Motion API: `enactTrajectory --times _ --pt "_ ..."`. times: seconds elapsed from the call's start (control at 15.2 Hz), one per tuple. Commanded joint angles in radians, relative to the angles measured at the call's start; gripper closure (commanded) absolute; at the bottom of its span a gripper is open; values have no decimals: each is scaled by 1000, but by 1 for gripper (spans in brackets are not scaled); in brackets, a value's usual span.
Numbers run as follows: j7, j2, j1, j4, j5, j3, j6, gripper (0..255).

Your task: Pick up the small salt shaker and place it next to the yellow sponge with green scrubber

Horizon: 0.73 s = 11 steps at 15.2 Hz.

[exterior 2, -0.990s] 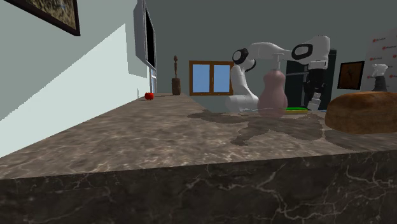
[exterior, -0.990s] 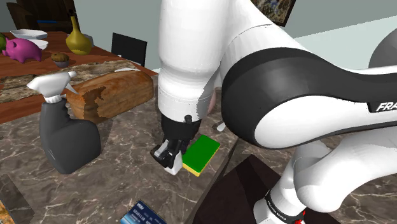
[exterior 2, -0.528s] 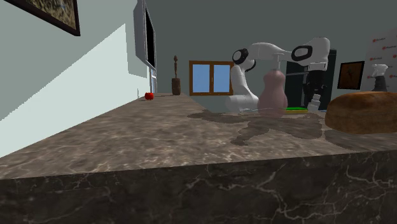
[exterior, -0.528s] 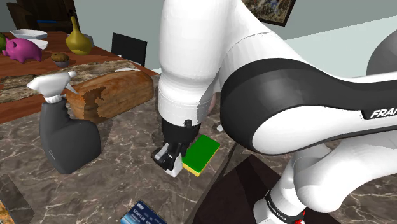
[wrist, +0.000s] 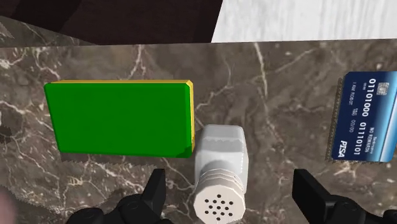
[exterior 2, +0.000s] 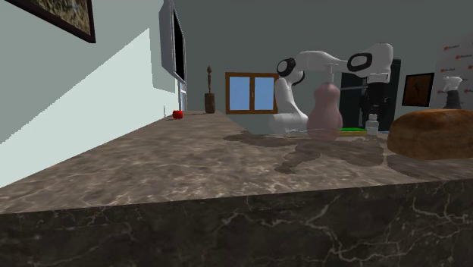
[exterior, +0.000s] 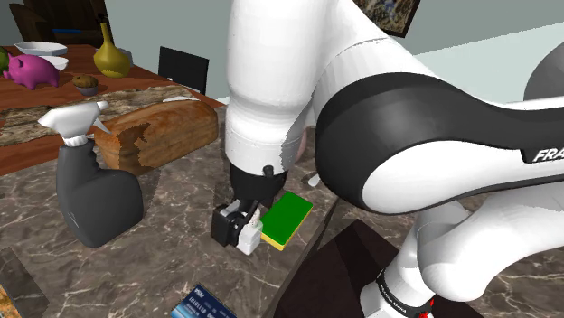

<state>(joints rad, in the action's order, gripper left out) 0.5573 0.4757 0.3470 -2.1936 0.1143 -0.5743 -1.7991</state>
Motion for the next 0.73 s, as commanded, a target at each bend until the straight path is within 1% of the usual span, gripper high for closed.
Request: enactTrajectory --times 0.0,0.13,0.66 --pt "4 -2 -1 54 -3 2 52 0" --pt "6 -7 -4 118 -8 5 112 0" --pt "6 -7 -4 118 -8 5 112 0"
